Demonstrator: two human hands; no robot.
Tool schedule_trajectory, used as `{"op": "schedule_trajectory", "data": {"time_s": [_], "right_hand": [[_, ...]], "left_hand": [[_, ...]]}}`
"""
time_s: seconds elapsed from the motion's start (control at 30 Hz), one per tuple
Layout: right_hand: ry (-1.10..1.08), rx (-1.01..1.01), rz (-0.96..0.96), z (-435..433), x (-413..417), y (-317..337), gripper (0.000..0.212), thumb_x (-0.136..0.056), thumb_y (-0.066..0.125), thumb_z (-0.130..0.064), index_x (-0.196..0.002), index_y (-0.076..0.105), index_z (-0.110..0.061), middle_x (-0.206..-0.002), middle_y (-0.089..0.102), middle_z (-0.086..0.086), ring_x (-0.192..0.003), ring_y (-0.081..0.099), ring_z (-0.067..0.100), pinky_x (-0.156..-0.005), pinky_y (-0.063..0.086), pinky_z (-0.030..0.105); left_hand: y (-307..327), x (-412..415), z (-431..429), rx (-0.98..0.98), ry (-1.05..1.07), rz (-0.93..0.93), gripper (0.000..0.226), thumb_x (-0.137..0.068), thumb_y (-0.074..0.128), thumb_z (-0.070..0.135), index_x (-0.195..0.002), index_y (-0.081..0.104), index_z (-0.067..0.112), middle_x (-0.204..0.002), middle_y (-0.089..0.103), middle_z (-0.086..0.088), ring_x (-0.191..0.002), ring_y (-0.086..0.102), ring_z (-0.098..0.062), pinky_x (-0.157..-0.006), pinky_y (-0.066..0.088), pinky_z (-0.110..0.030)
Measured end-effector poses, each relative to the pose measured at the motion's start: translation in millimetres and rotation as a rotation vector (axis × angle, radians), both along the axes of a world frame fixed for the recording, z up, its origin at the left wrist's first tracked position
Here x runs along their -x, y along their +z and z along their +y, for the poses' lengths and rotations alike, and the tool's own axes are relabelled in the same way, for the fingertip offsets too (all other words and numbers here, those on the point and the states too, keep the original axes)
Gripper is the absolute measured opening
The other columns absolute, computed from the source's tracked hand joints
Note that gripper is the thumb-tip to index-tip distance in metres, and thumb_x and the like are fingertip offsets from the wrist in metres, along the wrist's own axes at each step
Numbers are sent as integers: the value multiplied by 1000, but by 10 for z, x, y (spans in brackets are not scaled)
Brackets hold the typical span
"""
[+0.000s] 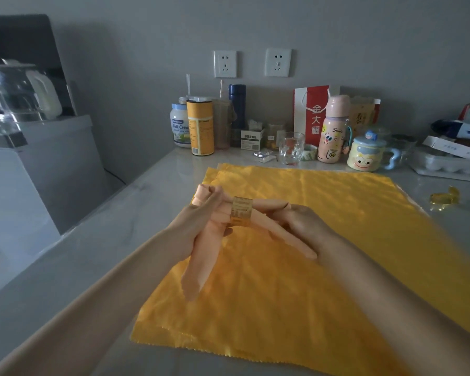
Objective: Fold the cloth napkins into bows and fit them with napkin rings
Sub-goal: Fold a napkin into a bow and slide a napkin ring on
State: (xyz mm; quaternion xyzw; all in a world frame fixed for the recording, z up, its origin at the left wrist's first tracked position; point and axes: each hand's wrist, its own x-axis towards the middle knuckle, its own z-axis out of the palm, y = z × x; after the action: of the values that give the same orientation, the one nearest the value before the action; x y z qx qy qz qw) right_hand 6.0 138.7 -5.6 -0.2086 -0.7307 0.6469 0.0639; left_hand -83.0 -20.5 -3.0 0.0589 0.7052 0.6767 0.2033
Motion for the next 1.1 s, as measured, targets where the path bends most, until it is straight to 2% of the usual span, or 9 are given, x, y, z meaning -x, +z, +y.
{"op": "schedule_trajectory", "data": {"time_s": [0.1, 0.27, 0.4, 0.5, 0.67, 0.77, 0.87, 0.97, 1.1], "right_hand": [[-148, 14, -8, -201, 418, 56, 19, -86, 59, -11, -101, 67, -2, -81, 70, 13, -62, 65, 17, -47, 48, 20], [-208, 38, -101, -535, 1330, -15, 32, -94, 53, -23, -118, 57, -3, -81, 62, 6, -67, 58, 16, -51, 45, 17], [-314, -12, -54, -778, 2025, -138, 70, -89, 59, -18, -141, 17, 2, -129, 50, 14, -114, 54, 30, -82, 44, 27], [-288, -176, -22, -914, 2401, -187, 79, -80, 67, -24, -138, 18, -2, -113, 55, 5, -102, 59, 25, -79, 48, 30], [-216, -306, -80, -796, 2930, -215, 94, -69, 78, -42, -136, 24, -3, -111, 58, 0, -92, 62, 21, -66, 51, 26], [-147, -233, -89, -659, 3183, -278, 83, -65, 80, -31, -134, 42, -5, -120, 60, 9, -106, 59, 24, -74, 49, 24], [-269, -77, -107, -532, 3387, -258, 58, -66, 71, -17, -120, 52, -2, -95, 65, 10, -78, 62, 20, -47, 43, 23], [-401, 61, -52, -349, 3579, -317, 39, -76, 66, -15, -111, 52, -1, -80, 57, 9, -61, 53, 18, -36, 34, 22], [-380, 97, 118, -292, 3619, -390, 42, -79, 70, -22, -114, 51, -6, -100, 62, 8, -84, 63, 23, -71, 52, 32]], "left_hand": [[54, 254, -209, 43, -34, -128, 54, -82, 50, 65, -75, 74, 17, -78, 71, -13, -69, 66, -24, -83, 56, -41], [39, 855, -613, 42, 70, -99, 66, -76, 53, 69, -103, 67, 10, -94, 69, -11, -78, 62, -24, -75, 51, -35], [-81, 1290, -696, 58, 81, 125, 42, -80, 67, 45, -110, 55, 17, -92, 60, -1, -80, 61, -9, -67, 48, -20], [-160, 1610, -575, 53, 123, 144, 61, -72, 78, 37, -114, 39, 16, -93, 57, 4, -75, 56, 0, -53, 43, -14], [-375, 2192, -399, 236, 244, 177, 69, -73, 73, 47, -119, 37, 9, -92, 61, -3, -73, 63, -18, -50, 49, -25], [-455, 2316, -258, 501, 325, 324, 71, -85, 58, 45, -133, 23, 5, -108, 59, -5, -98, 61, -27, -71, 46, -31], [-503, 2437, -117, 644, 392, 483, 37, -90, 52, 30, -110, 34, 5, -108, 61, -12, -100, 57, -32, -73, 41, -34], [-536, 2632, 9, 818, 353, 594, 46, -90, 48, 24, -125, 35, -2, -116, 58, -18, -112, 49, -33, -88, 35, -37], [-568, 2944, 112, 826, 138, 714, 77, -91, 32, 61, -143, 14, 7, -111, 63, -11, -109, 52, -28, -96, 28, -39]]}}
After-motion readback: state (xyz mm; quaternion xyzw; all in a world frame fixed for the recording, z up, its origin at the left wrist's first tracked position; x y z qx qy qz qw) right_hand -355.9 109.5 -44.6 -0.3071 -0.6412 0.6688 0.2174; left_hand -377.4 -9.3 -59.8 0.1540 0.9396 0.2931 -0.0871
